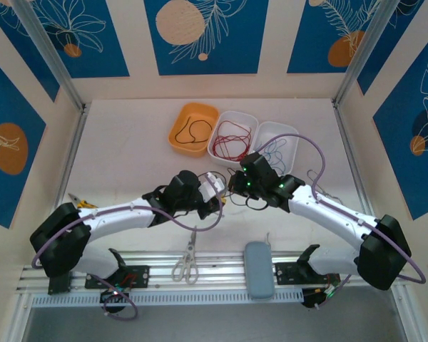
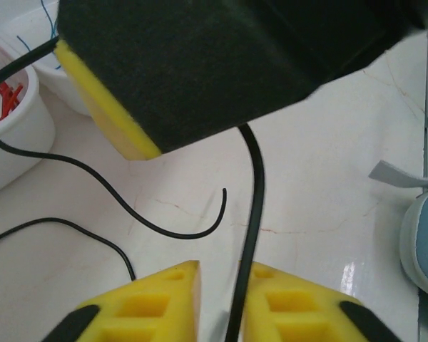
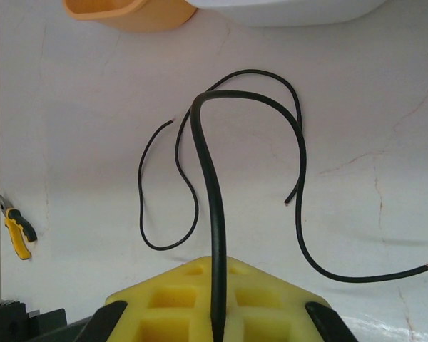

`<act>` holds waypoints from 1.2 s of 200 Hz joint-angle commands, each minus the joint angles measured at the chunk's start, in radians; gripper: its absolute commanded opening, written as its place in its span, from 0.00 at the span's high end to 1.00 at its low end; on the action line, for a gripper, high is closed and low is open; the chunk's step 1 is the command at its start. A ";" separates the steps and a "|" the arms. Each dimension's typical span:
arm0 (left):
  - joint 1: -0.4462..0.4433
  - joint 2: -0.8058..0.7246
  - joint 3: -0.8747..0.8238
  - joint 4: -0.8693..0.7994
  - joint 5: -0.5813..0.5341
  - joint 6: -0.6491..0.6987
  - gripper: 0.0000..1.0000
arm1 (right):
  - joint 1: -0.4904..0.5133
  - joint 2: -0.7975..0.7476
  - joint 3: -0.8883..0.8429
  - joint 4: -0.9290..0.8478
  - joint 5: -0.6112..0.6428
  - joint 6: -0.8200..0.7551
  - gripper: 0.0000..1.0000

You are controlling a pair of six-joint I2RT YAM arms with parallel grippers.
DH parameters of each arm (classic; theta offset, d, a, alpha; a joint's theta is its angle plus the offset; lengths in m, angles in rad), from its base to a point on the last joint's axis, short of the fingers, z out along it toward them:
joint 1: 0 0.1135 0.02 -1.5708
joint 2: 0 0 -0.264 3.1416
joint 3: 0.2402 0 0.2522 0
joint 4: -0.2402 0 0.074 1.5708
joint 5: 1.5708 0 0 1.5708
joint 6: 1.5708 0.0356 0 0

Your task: Untangle the cables

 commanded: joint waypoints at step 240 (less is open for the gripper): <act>-0.005 -0.314 -0.056 0.116 -0.085 -0.055 1.00 | -0.112 0.018 0.004 -0.047 -0.072 -0.016 0.41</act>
